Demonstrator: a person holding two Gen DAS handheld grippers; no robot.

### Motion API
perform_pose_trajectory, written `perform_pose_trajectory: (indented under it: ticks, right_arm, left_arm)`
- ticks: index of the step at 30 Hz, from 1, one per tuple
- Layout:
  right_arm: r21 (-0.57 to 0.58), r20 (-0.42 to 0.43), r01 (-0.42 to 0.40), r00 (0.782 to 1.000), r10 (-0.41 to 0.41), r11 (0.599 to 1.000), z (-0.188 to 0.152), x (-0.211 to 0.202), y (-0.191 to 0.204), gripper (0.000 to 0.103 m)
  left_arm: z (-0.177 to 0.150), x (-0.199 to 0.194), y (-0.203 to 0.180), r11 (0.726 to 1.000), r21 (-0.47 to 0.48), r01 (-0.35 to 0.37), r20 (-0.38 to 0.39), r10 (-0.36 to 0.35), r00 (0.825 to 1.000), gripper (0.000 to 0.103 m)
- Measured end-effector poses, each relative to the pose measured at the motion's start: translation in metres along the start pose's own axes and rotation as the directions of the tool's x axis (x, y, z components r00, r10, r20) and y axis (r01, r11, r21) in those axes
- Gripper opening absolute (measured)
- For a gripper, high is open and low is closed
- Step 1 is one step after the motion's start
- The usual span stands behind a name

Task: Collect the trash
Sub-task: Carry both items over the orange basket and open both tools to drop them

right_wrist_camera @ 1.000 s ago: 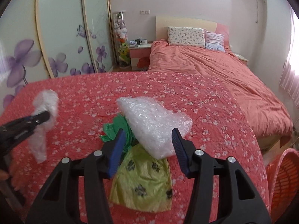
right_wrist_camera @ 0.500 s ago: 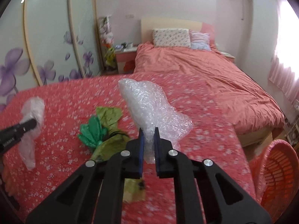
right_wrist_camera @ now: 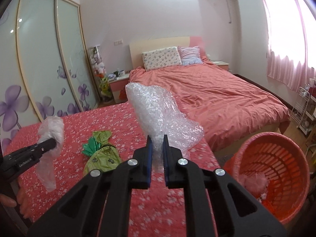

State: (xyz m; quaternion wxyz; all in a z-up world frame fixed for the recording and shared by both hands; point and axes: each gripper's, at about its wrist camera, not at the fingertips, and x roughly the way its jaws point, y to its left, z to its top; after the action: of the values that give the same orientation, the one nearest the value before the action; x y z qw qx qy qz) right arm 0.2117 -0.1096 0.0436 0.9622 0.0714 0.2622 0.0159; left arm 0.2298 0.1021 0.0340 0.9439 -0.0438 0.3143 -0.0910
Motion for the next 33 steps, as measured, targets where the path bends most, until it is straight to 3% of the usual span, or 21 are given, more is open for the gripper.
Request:
perform_pose_trajectory:
  ticks: [17, 33]
  right_arm:
    - [0.102, 0.075, 0.131, 0.987, -0.139, 0.986, -0.025, -0.061, -0.069, 0.011]
    - [0.212, 0.049, 0.237, 0.966, -0.253, 0.948, -0.052, -0.073, -0.144, 0.011]
  left_arm:
    - [-0.009, -0.005, -0.103, 0.975, 0.14, 0.17, -0.013, -0.17, 0.985, 0.024]
    - [-0.032, 0.02, -0.194, 0.927, 0.228, 0.297, -0.087, -0.285, 0.955, 0.024]
